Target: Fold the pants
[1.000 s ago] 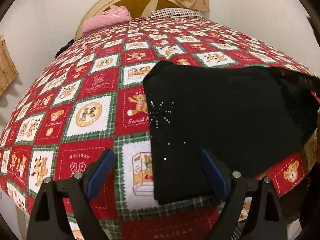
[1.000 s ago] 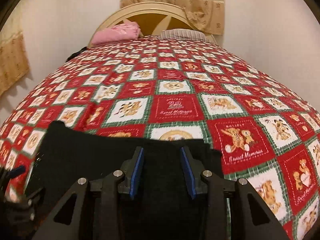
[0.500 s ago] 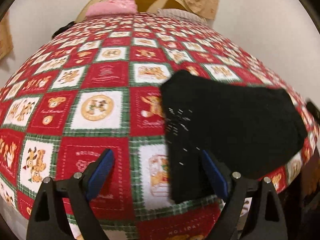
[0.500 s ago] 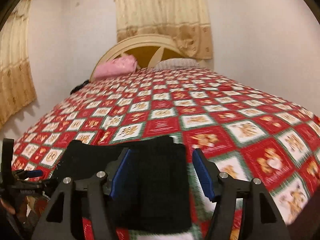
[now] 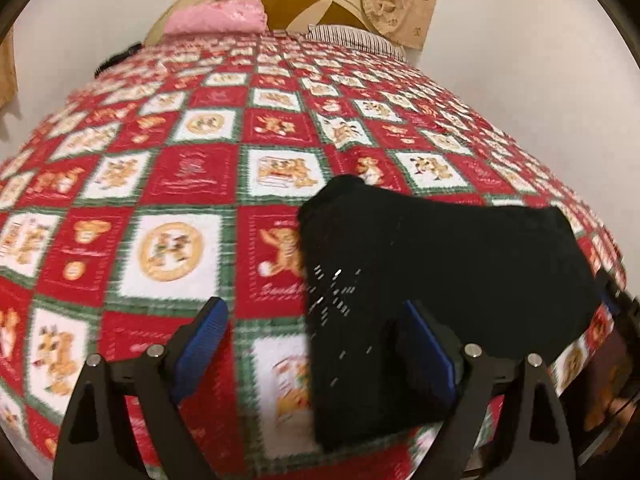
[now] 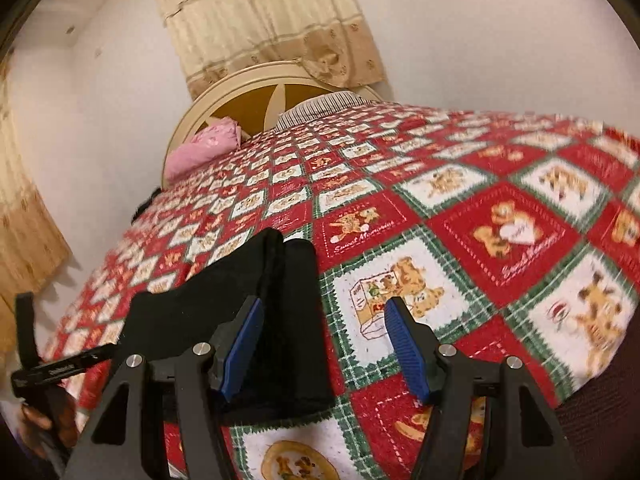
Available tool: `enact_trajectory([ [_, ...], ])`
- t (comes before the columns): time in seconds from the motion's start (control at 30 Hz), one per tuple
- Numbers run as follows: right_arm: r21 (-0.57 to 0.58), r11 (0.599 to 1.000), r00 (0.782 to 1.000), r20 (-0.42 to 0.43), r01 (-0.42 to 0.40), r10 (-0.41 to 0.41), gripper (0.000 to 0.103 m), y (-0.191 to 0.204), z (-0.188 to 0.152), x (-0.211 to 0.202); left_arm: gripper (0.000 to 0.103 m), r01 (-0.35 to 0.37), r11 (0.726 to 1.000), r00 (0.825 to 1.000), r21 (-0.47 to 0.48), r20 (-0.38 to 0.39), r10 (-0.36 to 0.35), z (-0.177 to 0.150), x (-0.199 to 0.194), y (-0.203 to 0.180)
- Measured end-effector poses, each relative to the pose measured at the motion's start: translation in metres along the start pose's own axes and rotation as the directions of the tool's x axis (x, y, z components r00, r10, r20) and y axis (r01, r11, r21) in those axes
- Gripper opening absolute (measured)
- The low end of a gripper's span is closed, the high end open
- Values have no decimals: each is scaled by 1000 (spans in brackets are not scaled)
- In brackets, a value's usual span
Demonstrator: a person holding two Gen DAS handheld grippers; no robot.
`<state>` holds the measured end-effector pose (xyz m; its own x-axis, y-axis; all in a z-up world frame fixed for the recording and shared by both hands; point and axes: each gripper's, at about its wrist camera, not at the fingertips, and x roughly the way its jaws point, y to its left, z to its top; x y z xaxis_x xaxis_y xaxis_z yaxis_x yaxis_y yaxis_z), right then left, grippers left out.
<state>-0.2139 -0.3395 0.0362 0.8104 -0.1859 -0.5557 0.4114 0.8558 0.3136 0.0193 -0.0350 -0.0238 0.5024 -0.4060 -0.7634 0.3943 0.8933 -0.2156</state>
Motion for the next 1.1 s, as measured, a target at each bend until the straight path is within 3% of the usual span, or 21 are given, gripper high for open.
enact_trajectory([
  [0.1,18,1000,999,-31,-24,25,65,2,-10,9,91,33,998,997,-52,-65,-36,2,19,-1],
  [0.2,-7,999,998,-57,-32,31,64,12,-13,11,93,11,999,999,-34,-35,-12,-4,19,-7],
  [0.43,83,983,981,-90,-165,172,65,13,-15,15,93,-15,1000,999,-18,-46,14,-5,19,-10],
  [0.6,258,926,952,-55,-277,300,65,-12,-10,16,94,-10,1000,999,-15,-44,9,-5,20,-9],
  [0.7,254,929,952,-73,-271,298,71,-5,-8,20,95,-24,1000,999,5,-40,24,-6,21,-13],
  [0.77,216,944,958,-86,-251,274,82,8,-7,22,95,-34,999,999,15,-37,35,-6,22,-15],
  [0.83,168,957,962,-99,-235,254,87,18,-7,23,95,-36,999,999,19,-36,37,-7,22,-15],
  [0.9,127,967,967,-100,-219,233,87,24,-7,21,95,-32,999,999,19,-39,33,-6,22,-14],
  [1.03,166,960,965,-96,-224,242,87,13,-5,19,96,-36,999,999,24,-40,36,-6,22,-14],
  [1.1,150,964,971,-54,-222,232,87,11,-1,11,96,-39,999,999,26,-38,40,-7,22,-14],
])
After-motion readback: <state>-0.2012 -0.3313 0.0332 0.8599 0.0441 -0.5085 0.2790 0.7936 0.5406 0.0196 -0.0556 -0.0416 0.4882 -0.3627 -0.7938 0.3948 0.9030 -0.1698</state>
